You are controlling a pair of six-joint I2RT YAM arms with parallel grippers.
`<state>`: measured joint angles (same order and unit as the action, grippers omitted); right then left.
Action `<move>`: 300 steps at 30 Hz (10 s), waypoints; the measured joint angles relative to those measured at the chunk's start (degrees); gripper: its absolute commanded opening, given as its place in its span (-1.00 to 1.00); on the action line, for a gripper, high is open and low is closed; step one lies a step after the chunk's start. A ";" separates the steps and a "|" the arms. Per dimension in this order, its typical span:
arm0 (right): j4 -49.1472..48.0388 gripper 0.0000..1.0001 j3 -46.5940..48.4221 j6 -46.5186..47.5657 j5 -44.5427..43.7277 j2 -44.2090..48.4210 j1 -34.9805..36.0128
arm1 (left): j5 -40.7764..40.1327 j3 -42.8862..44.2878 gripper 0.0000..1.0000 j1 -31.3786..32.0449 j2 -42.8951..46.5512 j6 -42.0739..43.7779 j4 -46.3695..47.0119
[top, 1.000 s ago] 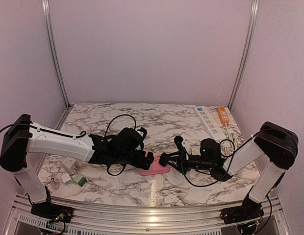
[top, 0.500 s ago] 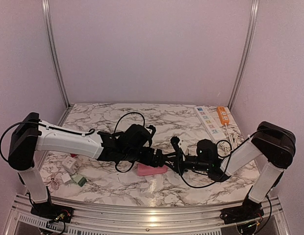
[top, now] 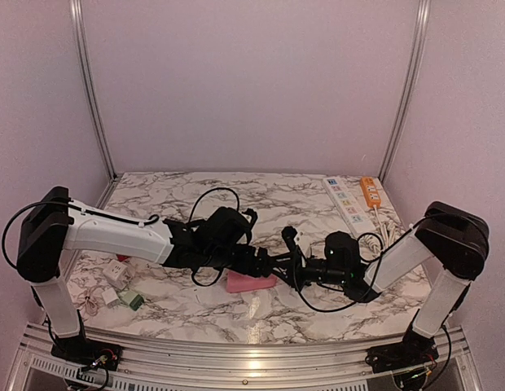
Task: Insert the plug
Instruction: Press the plug into the socket slot, then pick up the plug at the corner of the board.
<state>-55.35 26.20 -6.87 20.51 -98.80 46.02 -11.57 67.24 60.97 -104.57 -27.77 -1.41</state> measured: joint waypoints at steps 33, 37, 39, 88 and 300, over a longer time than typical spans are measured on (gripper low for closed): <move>0.39 -1.00 1.86 0.57 0.02 -2.14 1.01 | 3.39 -4.46 0.19 -2.36 -0.52 -3.28 8.68; 0.59 -1.00 2.08 0.92 -0.04 -2.27 1.20 | 4.31 -6.08 0.10 -2.36 -0.22 -4.35 11.45; 0.55 -1.00 2.23 0.94 -0.24 -2.45 1.38 | 4.66 -6.69 0.07 -2.38 -0.07 -4.61 12.37; 8.63 -1.00 4.85 -2.51 -10.03 -0.59 7.10 | -2.08 -10.82 0.98 -2.43 11.28 -2.86 7.10; 38.64 0.58 5.90 -3.63 -18.03 15.43 7.45 | -14.12 -38.27 -1.00 -19.45 39.30 -49.59 -41.51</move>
<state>-16.71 32.10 -10.50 2.48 -83.37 53.47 -25.69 28.97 41.52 -65.28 -77.36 -42.92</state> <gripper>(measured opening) 0.790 0.396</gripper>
